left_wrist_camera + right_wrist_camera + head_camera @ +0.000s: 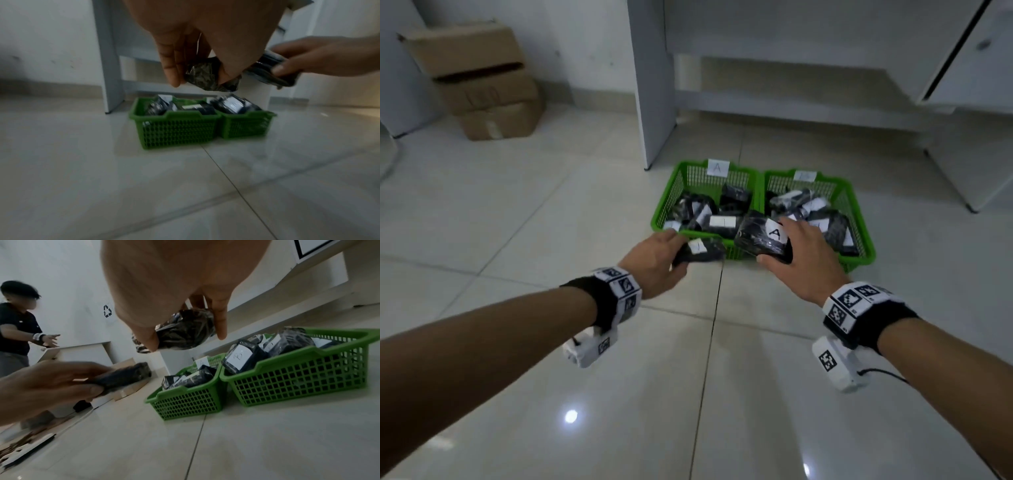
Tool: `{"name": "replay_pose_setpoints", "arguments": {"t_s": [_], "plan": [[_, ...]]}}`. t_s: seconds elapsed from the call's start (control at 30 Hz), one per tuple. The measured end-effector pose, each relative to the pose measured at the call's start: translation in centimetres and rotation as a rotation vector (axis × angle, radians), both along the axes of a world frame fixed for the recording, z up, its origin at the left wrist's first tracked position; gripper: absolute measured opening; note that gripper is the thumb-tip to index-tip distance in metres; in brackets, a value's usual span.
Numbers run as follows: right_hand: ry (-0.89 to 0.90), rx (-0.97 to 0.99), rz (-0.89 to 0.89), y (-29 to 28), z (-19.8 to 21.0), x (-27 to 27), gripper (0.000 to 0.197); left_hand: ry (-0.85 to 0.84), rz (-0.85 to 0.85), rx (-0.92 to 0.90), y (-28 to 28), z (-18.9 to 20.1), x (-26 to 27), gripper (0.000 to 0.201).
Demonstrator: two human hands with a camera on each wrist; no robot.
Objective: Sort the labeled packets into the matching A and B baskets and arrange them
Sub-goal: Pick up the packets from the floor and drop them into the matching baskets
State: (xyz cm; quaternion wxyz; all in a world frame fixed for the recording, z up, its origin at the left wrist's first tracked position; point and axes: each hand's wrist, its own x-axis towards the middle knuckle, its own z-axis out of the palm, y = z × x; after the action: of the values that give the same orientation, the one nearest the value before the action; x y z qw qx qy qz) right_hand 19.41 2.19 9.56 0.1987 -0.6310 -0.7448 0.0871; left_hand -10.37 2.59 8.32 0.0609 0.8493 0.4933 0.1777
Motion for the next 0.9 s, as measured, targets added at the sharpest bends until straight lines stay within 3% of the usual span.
{"name": "replay_pose_setpoints", "arguments": {"t_s": [0.23, 0.43, 0.5, 0.67, 0.8, 0.9], "plan": [[-0.063, -0.040, -0.087, 5.3, 2.0, -3.2, 0.072, -0.092, 0.290, 0.041, 10.4, 1.8, -0.3, 0.031], [-0.240, -0.159, -0.072, 10.1, 3.9, -4.3, 0.075, -0.142, 0.343, -0.014, 15.1, 1.3, 0.0, 0.032], [-0.246, -0.169, -0.061, 12.9, 3.4, -3.9, 0.071, -0.158, 0.374, -0.031, 17.3, 0.9, 0.5, 0.036], [-0.069, -0.208, -0.149, 20.3, -0.4, -2.8, 0.070, -0.101, 0.406, -0.123, 21.5, -2.0, 2.8, 0.037], [-0.023, -0.204, -0.064, 24.2, -2.9, -3.1, 0.076, 0.082, 0.441, -0.164, 22.3, -3.8, 4.2, 0.033], [-0.029, -0.135, 0.004, 26.7, -3.4, -3.9, 0.075, 0.061, 0.481, -0.200, 23.3, -3.4, 5.0, 0.029]]}}
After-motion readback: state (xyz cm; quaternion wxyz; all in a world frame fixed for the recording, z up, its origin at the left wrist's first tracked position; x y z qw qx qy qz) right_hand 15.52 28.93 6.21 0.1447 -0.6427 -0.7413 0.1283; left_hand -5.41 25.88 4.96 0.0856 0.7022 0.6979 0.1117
